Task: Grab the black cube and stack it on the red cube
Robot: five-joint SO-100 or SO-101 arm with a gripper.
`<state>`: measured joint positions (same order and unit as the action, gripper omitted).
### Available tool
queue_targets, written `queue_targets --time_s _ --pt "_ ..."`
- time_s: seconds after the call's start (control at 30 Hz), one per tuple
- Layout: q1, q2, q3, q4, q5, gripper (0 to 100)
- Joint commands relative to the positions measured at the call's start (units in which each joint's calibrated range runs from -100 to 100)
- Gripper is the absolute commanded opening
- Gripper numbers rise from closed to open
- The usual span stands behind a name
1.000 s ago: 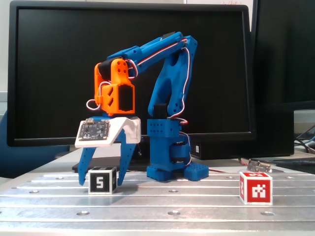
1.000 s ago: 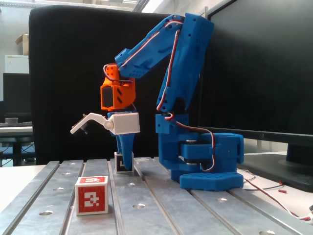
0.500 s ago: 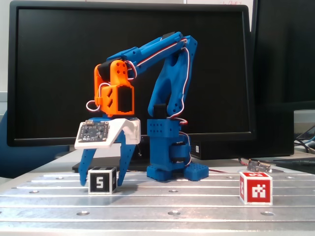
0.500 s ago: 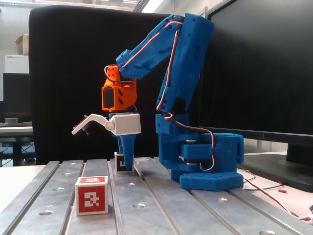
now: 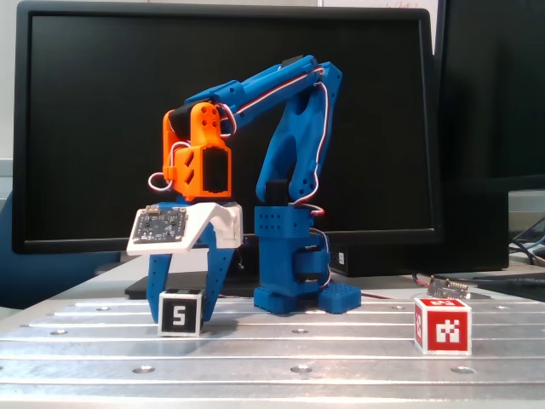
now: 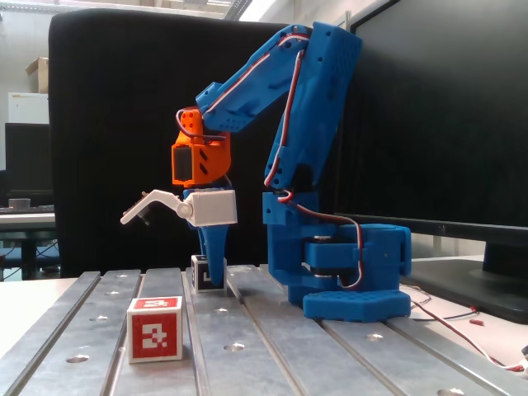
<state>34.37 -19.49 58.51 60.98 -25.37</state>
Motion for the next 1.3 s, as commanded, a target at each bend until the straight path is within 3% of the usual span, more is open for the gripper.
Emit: queue_targets --time_s 0.0,1.27 --pt "0.1 0.0 -0.6 -0.1 0.2 10" --pt "-0.4 0.0 -0.5 -0.1 0.2 22"
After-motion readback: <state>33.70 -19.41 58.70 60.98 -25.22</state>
